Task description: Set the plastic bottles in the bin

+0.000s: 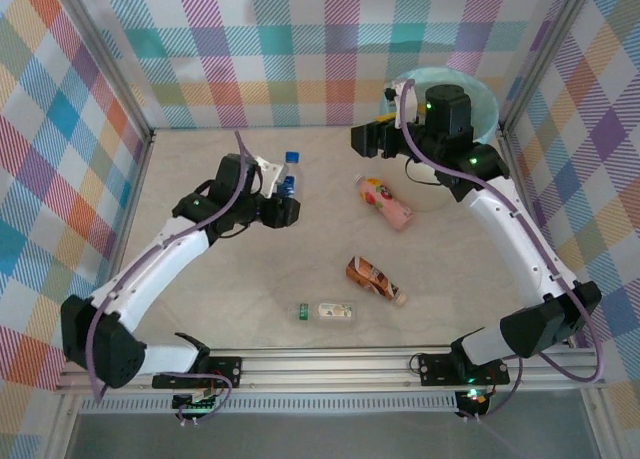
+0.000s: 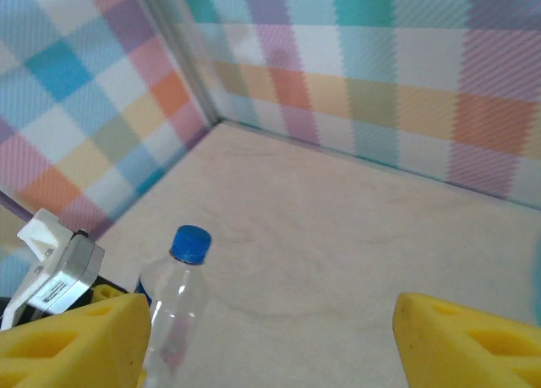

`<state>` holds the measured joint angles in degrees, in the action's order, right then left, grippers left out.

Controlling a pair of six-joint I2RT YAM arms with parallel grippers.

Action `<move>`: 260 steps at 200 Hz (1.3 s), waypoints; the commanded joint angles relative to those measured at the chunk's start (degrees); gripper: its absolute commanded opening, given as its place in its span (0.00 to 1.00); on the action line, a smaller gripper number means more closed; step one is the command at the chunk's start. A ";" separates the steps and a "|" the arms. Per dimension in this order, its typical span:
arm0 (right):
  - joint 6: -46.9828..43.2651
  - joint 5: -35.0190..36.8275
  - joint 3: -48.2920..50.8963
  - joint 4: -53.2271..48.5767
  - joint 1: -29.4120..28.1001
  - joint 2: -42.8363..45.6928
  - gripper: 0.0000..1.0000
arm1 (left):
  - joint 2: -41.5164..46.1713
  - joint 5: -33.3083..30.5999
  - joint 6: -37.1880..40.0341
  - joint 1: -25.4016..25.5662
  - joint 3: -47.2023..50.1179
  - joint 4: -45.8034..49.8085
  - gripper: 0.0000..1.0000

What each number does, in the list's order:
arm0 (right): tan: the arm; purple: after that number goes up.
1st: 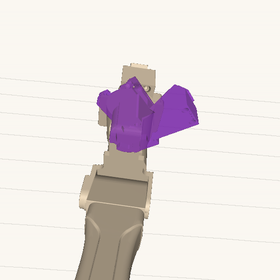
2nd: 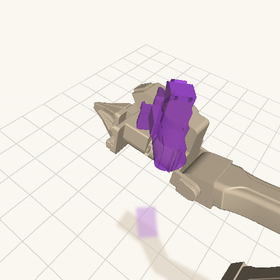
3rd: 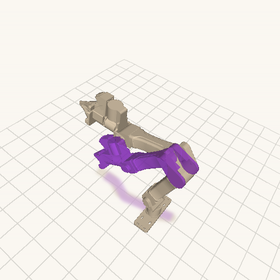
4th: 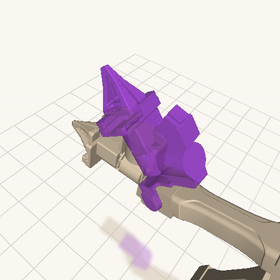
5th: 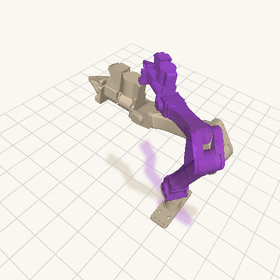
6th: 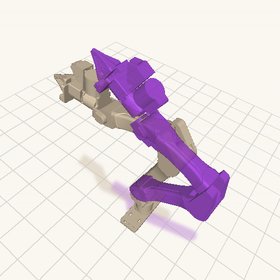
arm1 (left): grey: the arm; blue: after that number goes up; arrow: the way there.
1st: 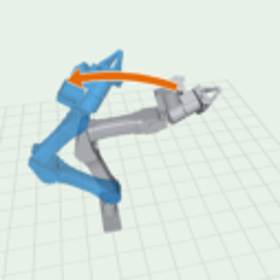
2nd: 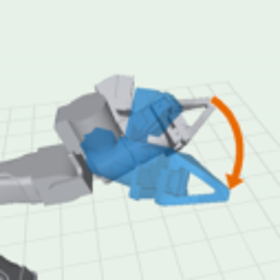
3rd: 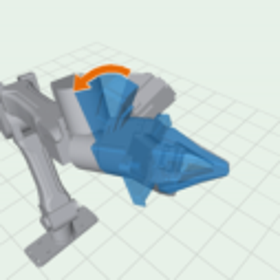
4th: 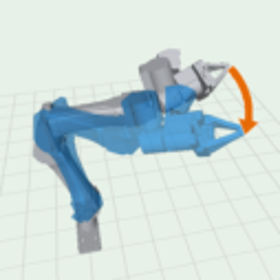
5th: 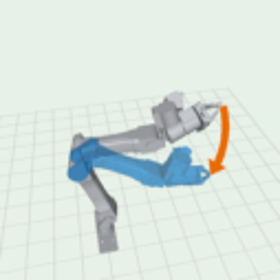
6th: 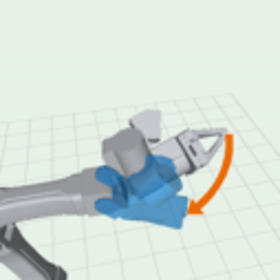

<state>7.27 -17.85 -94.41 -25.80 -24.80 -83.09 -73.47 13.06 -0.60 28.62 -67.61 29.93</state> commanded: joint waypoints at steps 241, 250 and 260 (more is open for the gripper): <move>-1.11 -31.04 -6.55 1.77 -4.62 -8.32 0.38 | 10.46 6.73 11.24 7.98 -0.06 -7.20 0.56; -1.34 -30.74 -6.83 1.41 -4.65 -8.48 0.34 | 10.64 6.63 11.24 8.03 -0.02 -7.42 0.56; -1.47 -30.45 -7.10 1.10 -4.65 -8.46 0.32 | 10.80 6.39 11.30 8.03 -0.07 -7.65 0.56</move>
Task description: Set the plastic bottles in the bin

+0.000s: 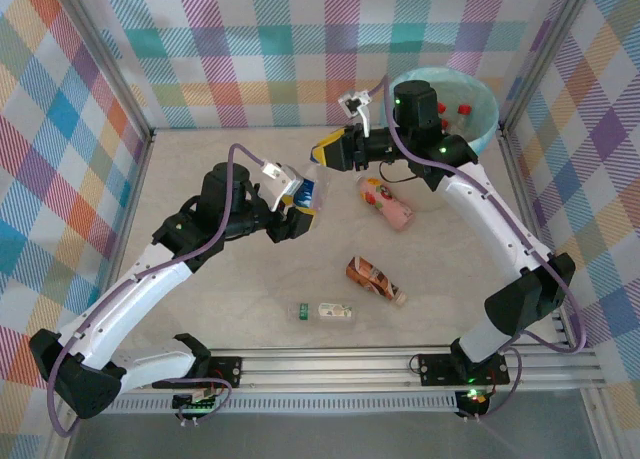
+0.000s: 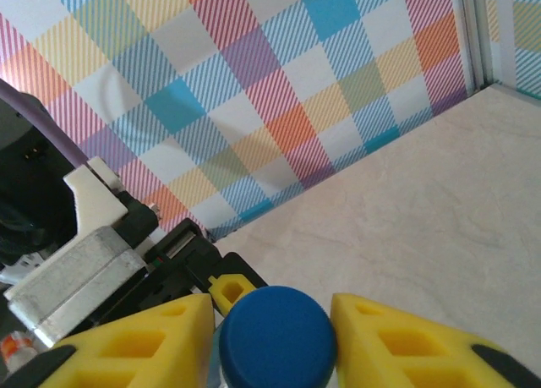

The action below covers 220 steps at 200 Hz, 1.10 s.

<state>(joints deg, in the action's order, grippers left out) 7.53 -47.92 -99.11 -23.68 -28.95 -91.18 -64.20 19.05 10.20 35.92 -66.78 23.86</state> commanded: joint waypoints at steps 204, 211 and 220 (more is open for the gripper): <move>-5.37 26.82 -6.75 -5.11 -0.41 5.35 0.00 | 8.57 -7.54 -1.32 0.73 -0.13 -5.87 0.97; -6.94 30.30 -7.92 -6.23 -0.34 5.58 0.00 | 8.88 -8.03 -1.24 0.72 0.05 -6.09 0.97; -8.71 35.78 -9.59 -7.55 -0.24 5.72 0.00 | 9.13 -8.64 -1.06 0.73 0.24 -6.27 0.98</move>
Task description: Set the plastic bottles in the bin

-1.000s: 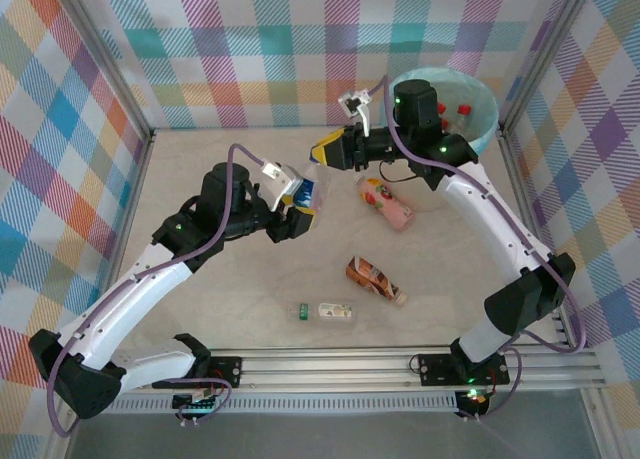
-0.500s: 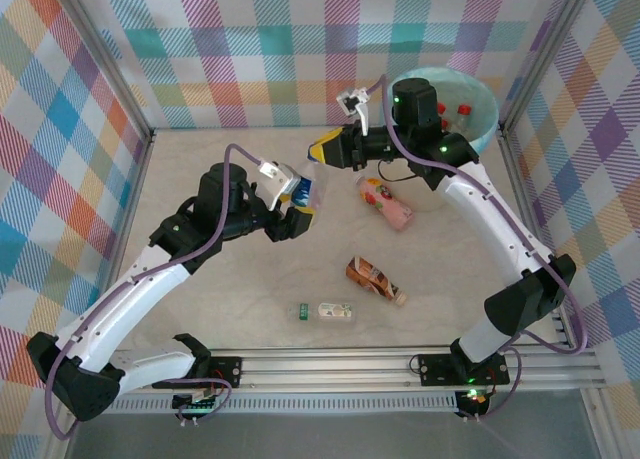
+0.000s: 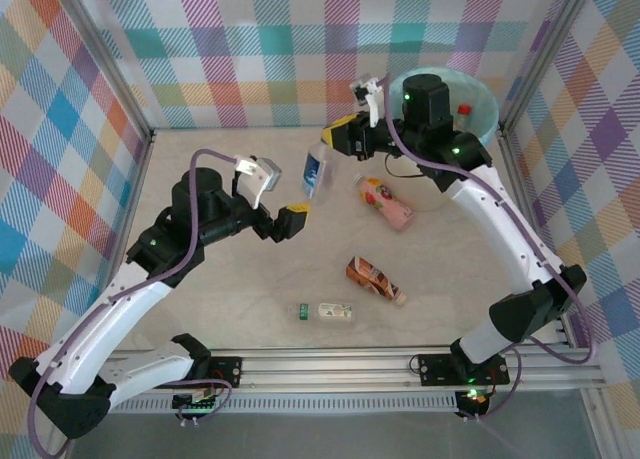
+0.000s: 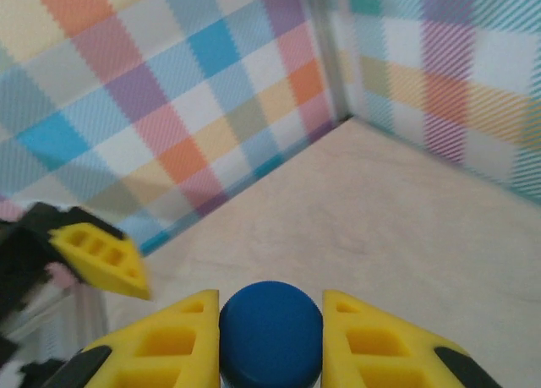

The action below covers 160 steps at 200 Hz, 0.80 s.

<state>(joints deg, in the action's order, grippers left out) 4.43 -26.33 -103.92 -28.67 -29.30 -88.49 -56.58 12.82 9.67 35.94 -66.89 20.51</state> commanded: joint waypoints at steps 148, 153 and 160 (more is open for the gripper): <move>-26.76 54.65 -4.81 -0.16 11.16 -1.84 0.00 | 0.24 -4.80 -1.50 0.71 0.54 -0.89 0.99; -26.60 54.74 -4.21 -0.16 11.26 -1.99 0.00 | 0.24 -4.82 -1.56 0.71 0.62 -0.91 0.99; -26.28 55.02 -3.37 -0.29 11.30 -2.23 0.00 | 0.23 -4.92 -1.53 0.66 0.69 -1.00 0.98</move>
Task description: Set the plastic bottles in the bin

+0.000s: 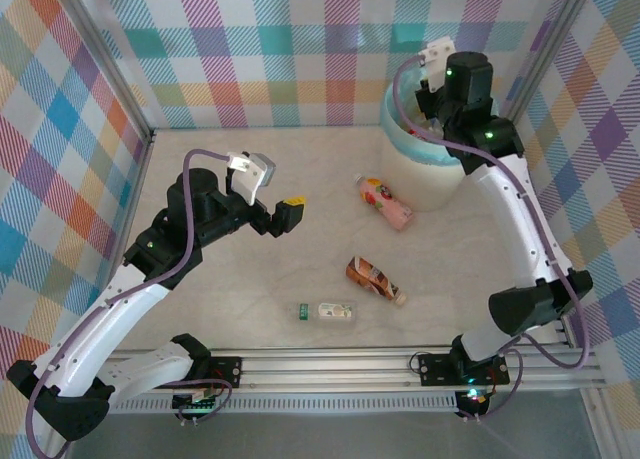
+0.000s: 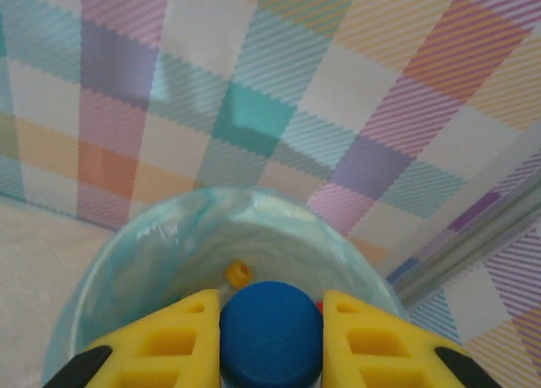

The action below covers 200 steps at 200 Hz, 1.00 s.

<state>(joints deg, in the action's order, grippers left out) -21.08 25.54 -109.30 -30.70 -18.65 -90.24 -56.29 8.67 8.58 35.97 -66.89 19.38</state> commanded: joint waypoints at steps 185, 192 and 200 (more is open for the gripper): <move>18.50 -5.88 13.70 -2.83 11.17 -6.76 0.17 | -1.41 -1.77 -0.49 0.68 1.59 0.40 0.99; 18.79 -6.30 13.46 -3.05 11.35 -7.14 0.18 | -1.30 -1.80 -0.49 0.68 1.59 0.50 0.99; 19.13 -6.84 13.12 -3.37 11.45 -7.48 0.18 | -1.37 -1.89 -0.49 0.68 1.59 0.56 0.99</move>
<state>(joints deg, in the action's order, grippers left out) -4.78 20.64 -96.44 -29.12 -8.25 -95.15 -57.69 7.38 8.40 35.97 -65.39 19.55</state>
